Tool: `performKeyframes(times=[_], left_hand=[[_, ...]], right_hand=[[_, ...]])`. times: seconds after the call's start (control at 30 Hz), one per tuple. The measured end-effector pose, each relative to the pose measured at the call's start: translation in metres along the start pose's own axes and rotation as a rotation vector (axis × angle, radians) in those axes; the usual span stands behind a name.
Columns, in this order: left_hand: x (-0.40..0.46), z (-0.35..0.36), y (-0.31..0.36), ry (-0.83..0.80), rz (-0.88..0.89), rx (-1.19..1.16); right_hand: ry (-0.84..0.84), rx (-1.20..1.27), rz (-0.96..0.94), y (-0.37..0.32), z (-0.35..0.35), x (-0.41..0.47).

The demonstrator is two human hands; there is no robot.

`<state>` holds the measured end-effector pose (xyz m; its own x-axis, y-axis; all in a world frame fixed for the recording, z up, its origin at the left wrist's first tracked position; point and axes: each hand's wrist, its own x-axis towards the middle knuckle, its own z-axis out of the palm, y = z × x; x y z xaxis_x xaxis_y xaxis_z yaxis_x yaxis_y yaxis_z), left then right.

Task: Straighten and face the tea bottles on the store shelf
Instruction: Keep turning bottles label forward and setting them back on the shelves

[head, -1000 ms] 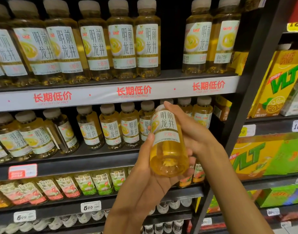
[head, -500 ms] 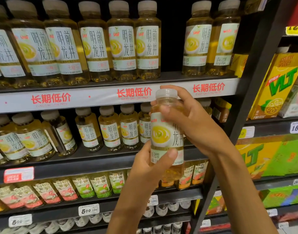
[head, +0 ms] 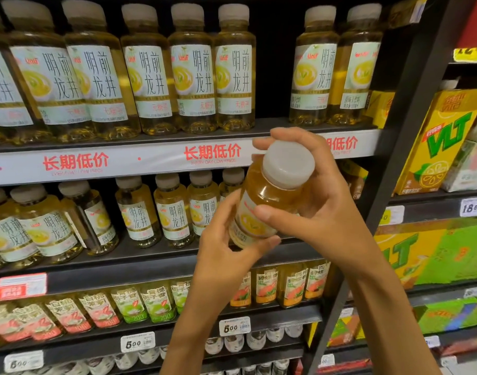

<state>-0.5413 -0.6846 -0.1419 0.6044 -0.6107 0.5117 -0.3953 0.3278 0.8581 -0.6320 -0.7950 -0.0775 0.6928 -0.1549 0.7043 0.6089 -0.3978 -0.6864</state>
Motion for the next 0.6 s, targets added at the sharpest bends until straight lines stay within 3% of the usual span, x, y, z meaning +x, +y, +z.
performKeyframes(times=[0.2,0.33,0.6], left_hand=[[0.007,-0.002,0.001,0.077,0.076,0.072],[0.006,-0.007,0.002,0.046,0.076,0.088],[-0.007,-0.003,0.006,-0.047,0.015,0.023]], right_hand=[[-0.087,0.009,-0.083,-0.001,0.000,-0.002],[-0.077,0.044,-0.109,-0.002,-0.001,-0.001],[0.124,0.350,0.209,0.007,-0.003,0.008]])
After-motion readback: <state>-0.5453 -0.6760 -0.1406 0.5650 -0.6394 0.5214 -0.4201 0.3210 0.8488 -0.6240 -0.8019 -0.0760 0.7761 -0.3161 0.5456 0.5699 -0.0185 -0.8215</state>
